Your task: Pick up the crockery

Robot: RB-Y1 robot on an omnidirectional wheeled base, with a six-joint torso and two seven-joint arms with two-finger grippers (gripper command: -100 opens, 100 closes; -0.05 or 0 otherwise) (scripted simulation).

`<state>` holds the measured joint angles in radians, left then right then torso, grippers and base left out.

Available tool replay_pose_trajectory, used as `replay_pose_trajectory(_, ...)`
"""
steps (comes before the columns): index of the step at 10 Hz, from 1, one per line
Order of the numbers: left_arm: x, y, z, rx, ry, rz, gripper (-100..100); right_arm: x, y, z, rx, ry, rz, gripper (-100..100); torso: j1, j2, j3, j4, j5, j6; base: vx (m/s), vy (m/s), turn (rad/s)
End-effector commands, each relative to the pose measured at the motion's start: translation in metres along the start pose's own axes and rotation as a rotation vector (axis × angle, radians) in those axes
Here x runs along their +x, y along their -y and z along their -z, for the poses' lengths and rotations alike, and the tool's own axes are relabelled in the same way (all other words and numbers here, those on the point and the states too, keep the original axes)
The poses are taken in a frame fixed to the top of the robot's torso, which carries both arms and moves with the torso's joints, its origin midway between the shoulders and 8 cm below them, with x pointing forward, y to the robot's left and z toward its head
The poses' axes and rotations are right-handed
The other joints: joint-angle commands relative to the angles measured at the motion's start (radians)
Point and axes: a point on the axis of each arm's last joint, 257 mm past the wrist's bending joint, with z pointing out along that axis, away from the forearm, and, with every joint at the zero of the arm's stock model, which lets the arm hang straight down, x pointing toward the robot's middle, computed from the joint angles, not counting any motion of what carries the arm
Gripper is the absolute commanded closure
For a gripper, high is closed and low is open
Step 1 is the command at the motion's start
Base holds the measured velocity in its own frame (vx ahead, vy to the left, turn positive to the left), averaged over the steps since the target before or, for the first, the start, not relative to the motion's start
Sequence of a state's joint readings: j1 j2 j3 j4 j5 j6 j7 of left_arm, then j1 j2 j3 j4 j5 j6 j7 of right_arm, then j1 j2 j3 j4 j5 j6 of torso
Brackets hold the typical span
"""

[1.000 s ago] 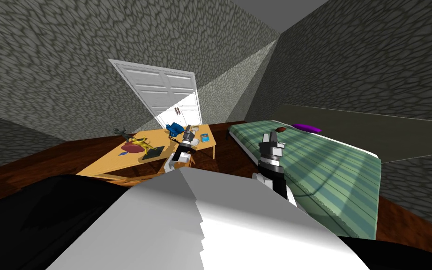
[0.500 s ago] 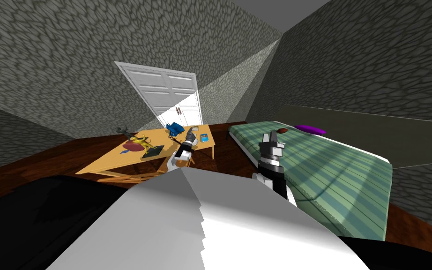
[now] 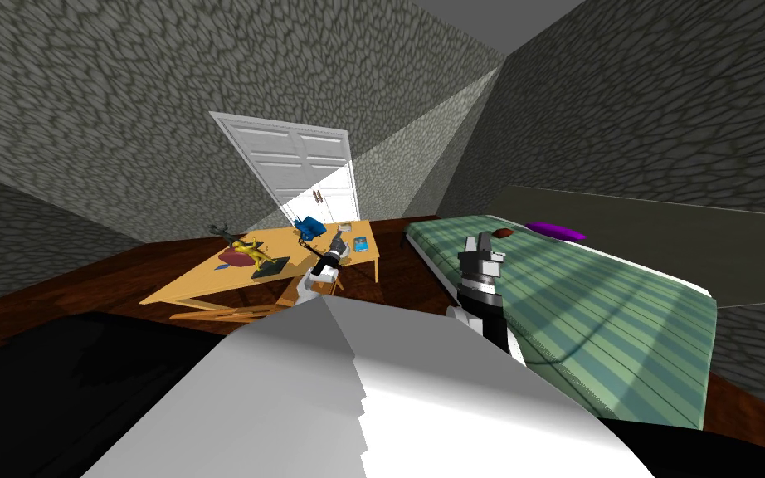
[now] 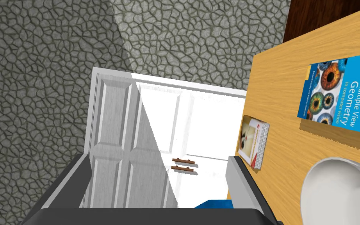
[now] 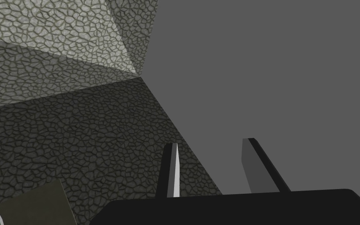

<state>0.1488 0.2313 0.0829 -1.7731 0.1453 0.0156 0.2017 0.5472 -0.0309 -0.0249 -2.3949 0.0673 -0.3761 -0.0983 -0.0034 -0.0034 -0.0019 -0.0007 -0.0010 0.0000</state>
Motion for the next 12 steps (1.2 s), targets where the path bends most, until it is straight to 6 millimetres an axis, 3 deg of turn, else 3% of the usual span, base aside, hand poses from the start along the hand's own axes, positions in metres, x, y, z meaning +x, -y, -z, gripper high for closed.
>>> replay_pose_trajectory(1,-0.008,-0.016,-0.001,-0.045,0.015,0.007,-100,0.000,0.000,0.000,0.000,0.000,0.000,0,0.000,0.000,0.000,0.000,0.000,0.000,0.030,-0.055,0.030)
replay_pose_trajectory(7,-0.060,-0.095,-0.005,-0.289,0.113,0.049,-100,0.000,0.000,0.000,0.000,0.000,0.000,0,-0.001,-0.002,-0.001,0.000,0.000,0.000,0.051,-0.064,0.043)
replay_pose_trajectory(12,-0.091,-0.135,0.003,-0.427,0.172,0.067,-100,0.000,0.000,0.000,0.000,0.000,0.000,0,0.001,-0.002,-0.001,0.000,0.000,0.000,0.055,-0.039,0.030)
